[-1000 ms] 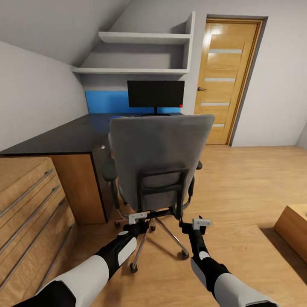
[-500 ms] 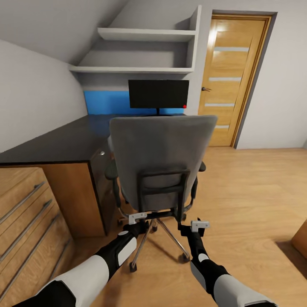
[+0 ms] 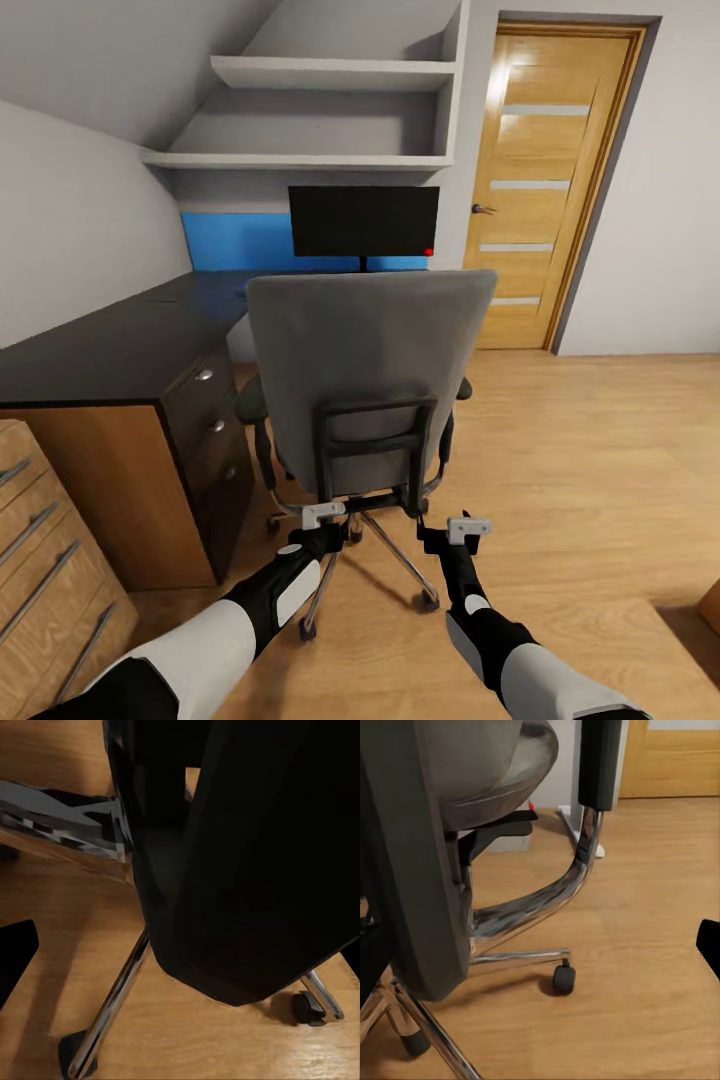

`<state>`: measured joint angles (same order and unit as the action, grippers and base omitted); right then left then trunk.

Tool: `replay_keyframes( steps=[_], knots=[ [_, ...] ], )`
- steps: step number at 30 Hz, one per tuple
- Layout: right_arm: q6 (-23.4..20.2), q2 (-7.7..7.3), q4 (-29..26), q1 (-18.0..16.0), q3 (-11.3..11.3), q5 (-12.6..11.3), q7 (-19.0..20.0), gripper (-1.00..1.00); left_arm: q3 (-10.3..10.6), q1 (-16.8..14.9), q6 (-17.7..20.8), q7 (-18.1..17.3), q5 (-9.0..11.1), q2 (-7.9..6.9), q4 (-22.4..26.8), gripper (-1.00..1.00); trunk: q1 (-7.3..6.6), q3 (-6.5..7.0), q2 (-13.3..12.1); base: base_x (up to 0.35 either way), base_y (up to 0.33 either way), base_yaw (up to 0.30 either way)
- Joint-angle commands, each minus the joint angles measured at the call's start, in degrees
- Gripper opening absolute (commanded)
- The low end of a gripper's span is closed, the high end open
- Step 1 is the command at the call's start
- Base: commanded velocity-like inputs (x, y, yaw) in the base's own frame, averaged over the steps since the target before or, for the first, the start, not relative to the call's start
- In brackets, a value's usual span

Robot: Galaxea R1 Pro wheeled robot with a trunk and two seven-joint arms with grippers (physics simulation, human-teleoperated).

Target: In the bedroom, organize the workspace by keeping the computer under the desk, ensuring the monitor is on the desk, placing the keyboard on the desk next to the monitor, placing the mouse on the desk next to the keyboard, moving the folder from the swivel chair onto the desk next to the mouse, stacking the notebook on top of the folder with the pen on top of the notebook, and positioning the swivel chair next to the desk.

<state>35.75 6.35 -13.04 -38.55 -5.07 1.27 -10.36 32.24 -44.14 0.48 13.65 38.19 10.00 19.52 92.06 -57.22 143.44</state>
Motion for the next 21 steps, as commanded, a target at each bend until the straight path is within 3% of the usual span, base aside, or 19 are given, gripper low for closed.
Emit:
replay_keyframes(
  steps=[1, 7, 21],
  knots=[
    [0.0, -0.03, 0.0, 0.0, -0.5, 0.1, -0.6, 1.0, 0.3, -0.1, 0.0, 0.4, 0.2, 0.0, 0.0, 1.0, 0.02, -0.05, 0.0, 0.3, -0.156, 0.142],
    [0.1, -0.03, 0.0, 0.0, -0.4, 0.1, -0.6, 1.0, 0.3, -0.1, 0.0, 0.4, 0.2, 0.0, 0.0, 1.0, 0.02, -0.05, 0.0, 0.312, -0.071, 0.068],
    [0.1, -0.03, 0.0, 0.0, -0.4, 0.1, -0.6, 1.0, 0.2, -0.1, -0.1, 0.4, 0.2, 0.0, 0.0, 1.0, 0.02, -0.05, 0.0, 0.324, 0.028, 0.002]
  ],
)
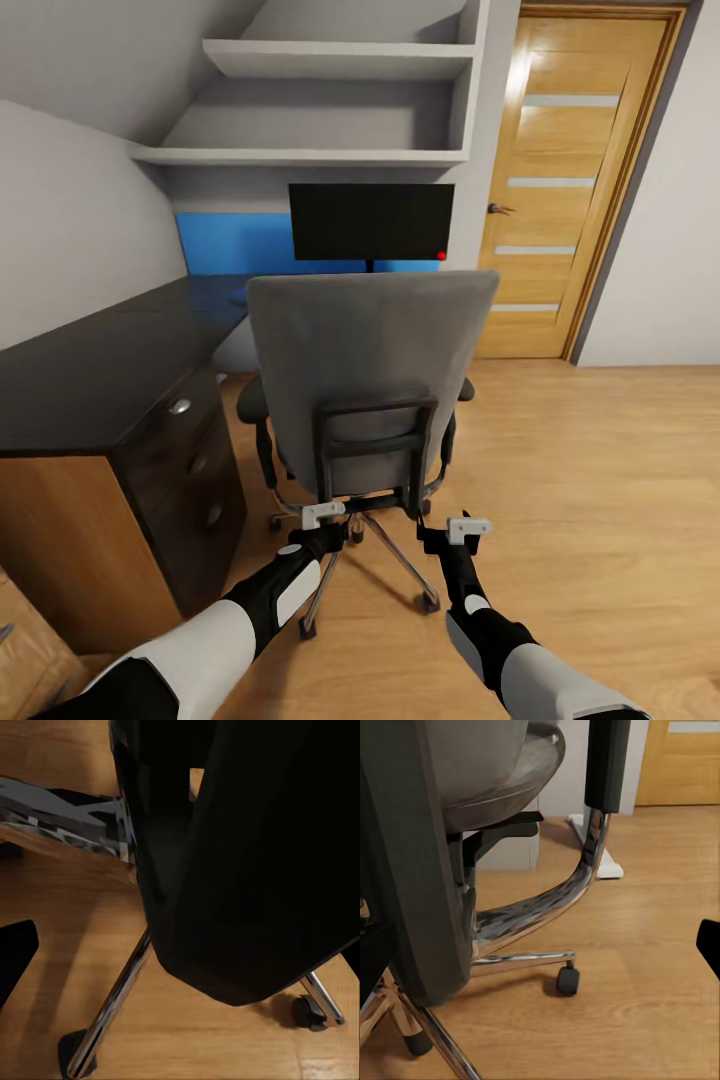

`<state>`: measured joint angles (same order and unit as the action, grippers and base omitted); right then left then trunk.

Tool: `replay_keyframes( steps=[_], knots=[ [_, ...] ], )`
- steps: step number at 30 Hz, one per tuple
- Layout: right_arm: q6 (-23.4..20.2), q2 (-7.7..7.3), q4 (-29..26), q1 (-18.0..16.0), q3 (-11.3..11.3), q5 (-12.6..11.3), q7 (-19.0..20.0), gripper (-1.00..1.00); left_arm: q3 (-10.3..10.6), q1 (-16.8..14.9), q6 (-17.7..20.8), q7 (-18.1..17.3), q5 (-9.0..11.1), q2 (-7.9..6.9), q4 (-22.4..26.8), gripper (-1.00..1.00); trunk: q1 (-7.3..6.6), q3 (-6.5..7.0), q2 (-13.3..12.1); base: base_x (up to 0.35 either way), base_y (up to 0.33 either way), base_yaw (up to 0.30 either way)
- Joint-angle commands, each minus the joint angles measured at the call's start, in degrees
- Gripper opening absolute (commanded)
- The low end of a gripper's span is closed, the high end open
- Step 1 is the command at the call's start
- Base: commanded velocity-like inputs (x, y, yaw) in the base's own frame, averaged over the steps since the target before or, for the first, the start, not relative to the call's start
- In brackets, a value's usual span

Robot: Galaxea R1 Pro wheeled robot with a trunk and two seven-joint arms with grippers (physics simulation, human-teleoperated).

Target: In the bedroom, organize the workspace by keeping the computer under the desk, ensuring the monitor is on the desk, placing the keyboard on the desk next to the monitor, placing the mouse on the desk next to the keyboard, moving the folder from the swivel chair onto the desk next to the mouse, stacking the notebook on top of the folder with the pen on top of the notebook, and positioning the swivel chair next to the desk.

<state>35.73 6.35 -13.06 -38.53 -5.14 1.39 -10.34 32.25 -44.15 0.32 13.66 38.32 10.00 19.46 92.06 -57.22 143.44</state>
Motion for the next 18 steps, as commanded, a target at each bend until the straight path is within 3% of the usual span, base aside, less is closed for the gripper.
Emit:
replay_keyframes(
  steps=[1, 13, 18],
  knots=[
    [0.1, -0.02, 0.1, -0.1, -0.3, 0.0, -0.6, 1.0, 0.2, -0.1, 0.0, 0.4, 0.1, 0.0, 0.0, 1.0, 0.02, -0.05, 0.0, 0.327, -0.004, 0.0],
    [0.0, -0.02, 0.1, -0.1, -0.3, 0.0, -0.6, 1.0, 0.2, -0.1, 0.0, 0.4, 0.1, 0.0, 0.0, 1.0, 0.02, -0.05, 0.0, 0.322, -0.127, 0.0],
    [0.0, -0.02, 0.1, -0.1, -0.3, 0.1, -0.6, 1.0, 0.2, -0.1, 0.0, 0.4, 0.1, 0.0, 0.0, 1.0, 0.02, -0.05, 0.0, 0.322, -0.023, 0.0]
  ],
)
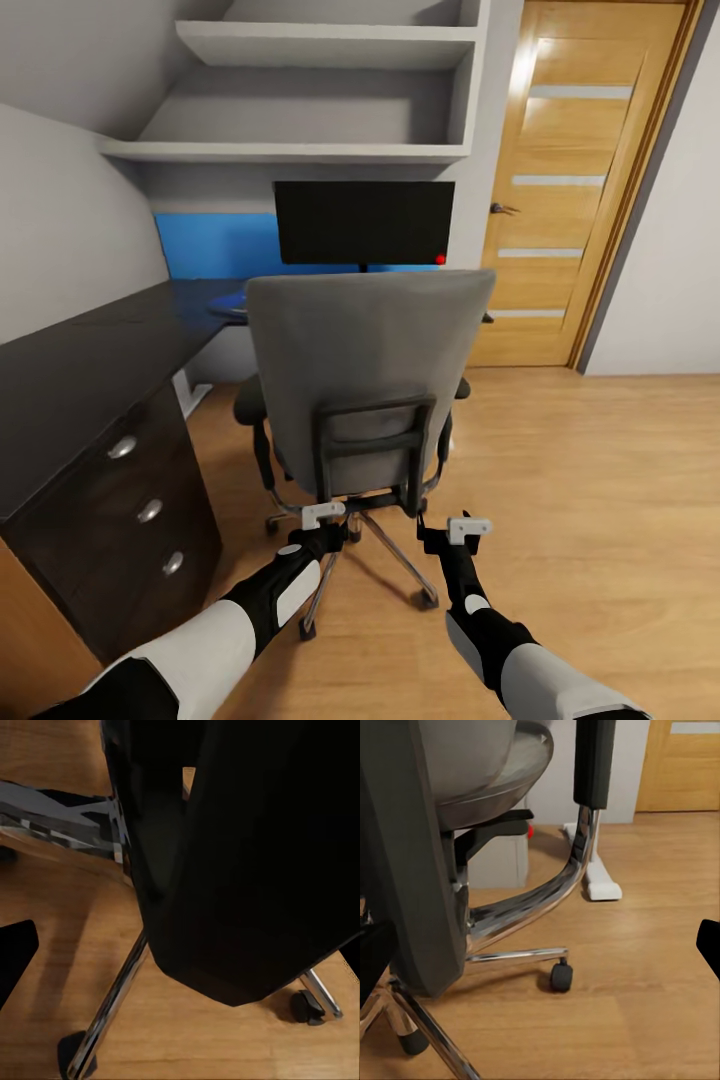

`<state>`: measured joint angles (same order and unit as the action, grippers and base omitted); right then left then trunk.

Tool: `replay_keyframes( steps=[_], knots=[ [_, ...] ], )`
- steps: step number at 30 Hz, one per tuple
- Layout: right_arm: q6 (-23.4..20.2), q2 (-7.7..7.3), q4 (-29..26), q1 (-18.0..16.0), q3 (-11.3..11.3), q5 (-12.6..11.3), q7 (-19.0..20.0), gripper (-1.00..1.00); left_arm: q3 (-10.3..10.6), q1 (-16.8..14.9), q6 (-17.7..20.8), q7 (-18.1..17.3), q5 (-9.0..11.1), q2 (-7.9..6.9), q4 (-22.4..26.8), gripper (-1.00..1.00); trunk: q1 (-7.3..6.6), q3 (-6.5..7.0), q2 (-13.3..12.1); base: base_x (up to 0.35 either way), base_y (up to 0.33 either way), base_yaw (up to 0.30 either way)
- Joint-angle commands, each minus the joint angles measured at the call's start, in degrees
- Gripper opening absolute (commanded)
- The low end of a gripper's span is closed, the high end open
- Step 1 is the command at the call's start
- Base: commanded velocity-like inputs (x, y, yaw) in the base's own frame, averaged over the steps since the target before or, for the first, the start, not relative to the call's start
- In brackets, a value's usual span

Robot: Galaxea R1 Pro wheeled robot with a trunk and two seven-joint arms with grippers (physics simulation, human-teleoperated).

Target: In the bedroom, organize the workspace by keeping the computer under the desk, ensuring the monitor is on the desk, placing the keyboard on the desk next to the monitor, placing the mouse on the desk next to the keyboard, moving the folder from the swivel chair onto the desk next to the mouse, stacking the notebook on top of the folder with the pen on top of the notebook, and positioning the swivel chair next to the desk.

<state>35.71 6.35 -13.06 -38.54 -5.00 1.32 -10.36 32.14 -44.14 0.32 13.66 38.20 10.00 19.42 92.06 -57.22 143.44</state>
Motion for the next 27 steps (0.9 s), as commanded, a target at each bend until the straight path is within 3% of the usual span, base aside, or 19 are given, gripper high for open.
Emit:
replay_keyframes(
  steps=[1, 5, 27],
  knots=[
    [0.1, -0.02, 0.1, 0.0, -0.4, 0.2, -0.6, 1.0, 0.3, -0.1, 0.0, 0.4, 0.2, 0.0, 0.0, 1.0, 0.02, -0.05, 0.0, 0.322, -0.003, 0.0],
    [0.1, -0.02, 0.1, 0.0, -0.5, 0.1, -0.6, 1.0, 0.4, 0.0, 0.0, 0.4, 0.2, 0.0, 0.0, 1.0, 0.02, -0.05, 0.0, 0.289, -0.001, 0.0],
    [0.1, -0.11, 0.1, 0.0, -0.4, 0.1, -0.6, 1.0, 0.3, 0.0, -0.1, 0.4, 0.1, 0.0, 0.0, 1.0, 0.02, -0.05, 0.0, 0.118, 0.0, 0.0]
  ],
)
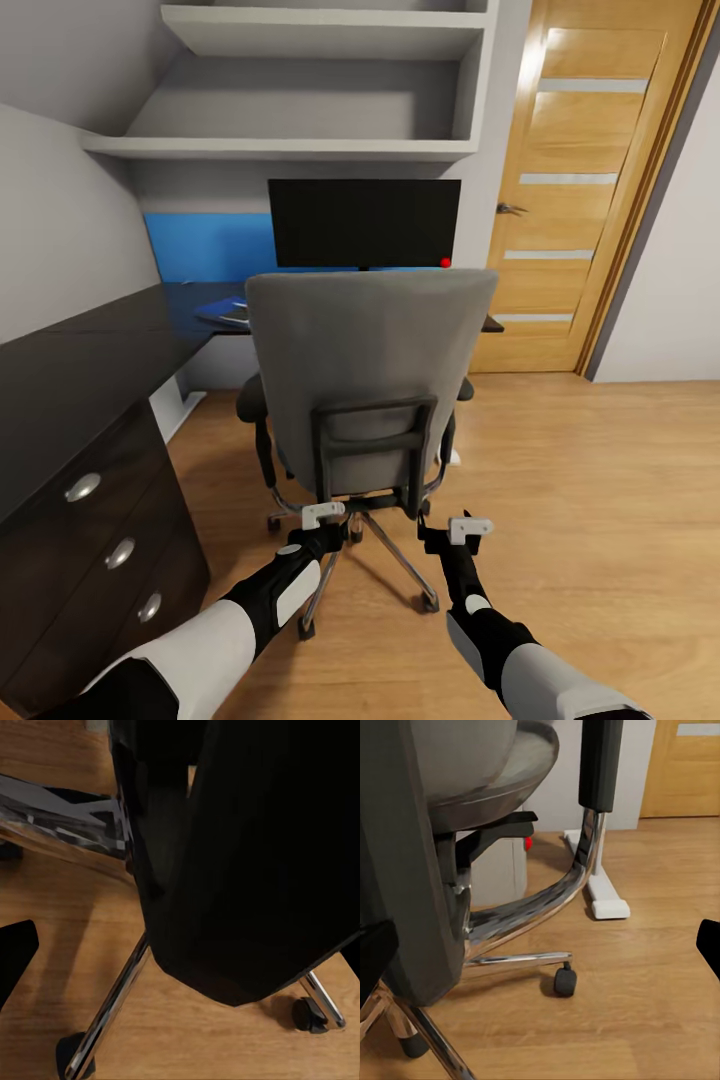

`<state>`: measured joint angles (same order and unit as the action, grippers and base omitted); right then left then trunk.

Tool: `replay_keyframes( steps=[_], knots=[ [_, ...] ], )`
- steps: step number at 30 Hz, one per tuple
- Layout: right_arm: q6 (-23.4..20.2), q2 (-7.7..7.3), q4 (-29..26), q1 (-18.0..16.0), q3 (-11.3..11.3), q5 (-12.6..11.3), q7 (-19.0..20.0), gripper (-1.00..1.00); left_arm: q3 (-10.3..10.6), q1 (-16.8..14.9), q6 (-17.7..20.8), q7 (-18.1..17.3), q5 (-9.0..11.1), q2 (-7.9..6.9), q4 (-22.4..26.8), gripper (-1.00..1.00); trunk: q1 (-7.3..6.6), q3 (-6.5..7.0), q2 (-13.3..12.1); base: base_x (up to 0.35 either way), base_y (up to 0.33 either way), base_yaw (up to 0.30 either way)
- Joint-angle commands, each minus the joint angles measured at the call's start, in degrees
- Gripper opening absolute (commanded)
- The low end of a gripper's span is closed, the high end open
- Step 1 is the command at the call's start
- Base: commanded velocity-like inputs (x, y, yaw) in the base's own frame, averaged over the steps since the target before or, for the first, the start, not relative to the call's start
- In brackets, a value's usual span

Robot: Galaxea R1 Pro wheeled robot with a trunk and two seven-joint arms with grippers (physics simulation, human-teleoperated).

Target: In the bedroom, organize the workspace by keeping the computer under the desk, ensuring the monitor is on the desk, placing the keyboard on the desk next to the monitor, placing the mouse on the desk next to the keyboard, moving the folder from the swivel chair onto the desk next to the mouse, stacking the notebook on top of the folder with the pen on top of the notebook, and positioning the swivel chair next to the desk.

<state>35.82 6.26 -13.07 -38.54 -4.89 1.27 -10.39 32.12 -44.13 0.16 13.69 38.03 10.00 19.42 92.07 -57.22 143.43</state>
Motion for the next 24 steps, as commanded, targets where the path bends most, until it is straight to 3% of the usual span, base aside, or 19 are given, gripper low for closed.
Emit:
replay_keyframes(
  steps=[1, 7, 24],
  knots=[
    [0.0, -0.02, 0.1, 0.0, -0.6, 0.2, -0.6, 1.0, 0.3, -0.1, 0.0, 0.4, 0.3, 0.0, 0.0, 1.0, 0.02, -0.05, 0.0, 0.214, 0.0, 0.0],
    [0.0, -0.02, 0.1, 0.0, -0.6, 0.2, -0.6, 1.0, 0.3, -0.1, 0.0, 0.4, 0.3, 0.0, 0.0, 1.0, 0.02, -0.05, 0.0, -0.014, 0.0, 0.0],
    [0.0, -0.02, 0.9, 0.0, -0.6, 0.2, -0.5, 1.0, 0.3, -0.1, 0.0, 0.4, 0.3, 0.0, 0.0, 1.0, 0.02, -0.05, 0.0, -0.314, 0.0, 0.0]
  ],
)
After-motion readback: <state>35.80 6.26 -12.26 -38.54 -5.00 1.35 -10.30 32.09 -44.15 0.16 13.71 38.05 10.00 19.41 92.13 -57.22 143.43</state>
